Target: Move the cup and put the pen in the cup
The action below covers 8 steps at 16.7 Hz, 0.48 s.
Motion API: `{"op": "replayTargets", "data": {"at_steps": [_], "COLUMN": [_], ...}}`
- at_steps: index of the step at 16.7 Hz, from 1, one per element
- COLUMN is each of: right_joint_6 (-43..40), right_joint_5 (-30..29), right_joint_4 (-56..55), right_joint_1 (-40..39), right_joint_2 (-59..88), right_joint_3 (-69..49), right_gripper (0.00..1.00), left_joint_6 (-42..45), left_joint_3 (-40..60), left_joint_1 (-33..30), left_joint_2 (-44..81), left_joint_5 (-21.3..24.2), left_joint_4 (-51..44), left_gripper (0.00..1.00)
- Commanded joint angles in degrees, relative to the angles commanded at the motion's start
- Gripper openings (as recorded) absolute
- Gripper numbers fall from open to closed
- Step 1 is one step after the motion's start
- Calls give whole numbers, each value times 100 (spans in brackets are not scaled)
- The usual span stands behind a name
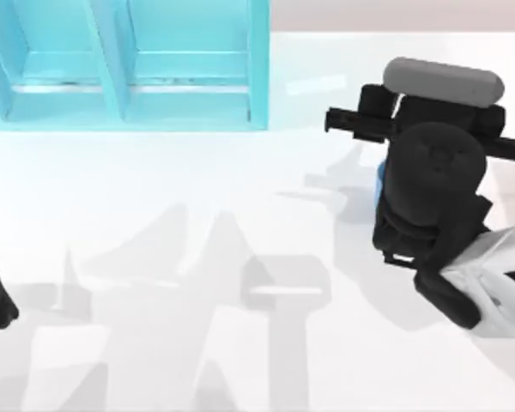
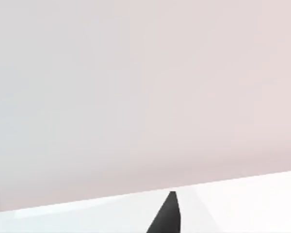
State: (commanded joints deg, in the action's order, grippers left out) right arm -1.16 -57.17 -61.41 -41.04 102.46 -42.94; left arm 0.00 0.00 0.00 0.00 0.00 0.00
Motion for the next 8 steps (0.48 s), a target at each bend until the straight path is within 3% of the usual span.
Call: {"op": "replayTargets", "data": {"at_steps": [2, 8], "right_joint_6": [0, 0], "right_joint_5": [0, 0], "right_joint_4": [0, 0], "right_joint_1": [0, 0], "right_joint_2": [0, 0], "right_joint_3": [0, 0], "right_gripper": [98, 100], "left_joint_6": [0, 0], "left_joint_3": [0, 0], "left_joint_1": [0, 0], "left_joint_2": [0, 0], "left_joint_5": [0, 0], "left_joint_4": [0, 0], "left_gripper": [100, 100]}}
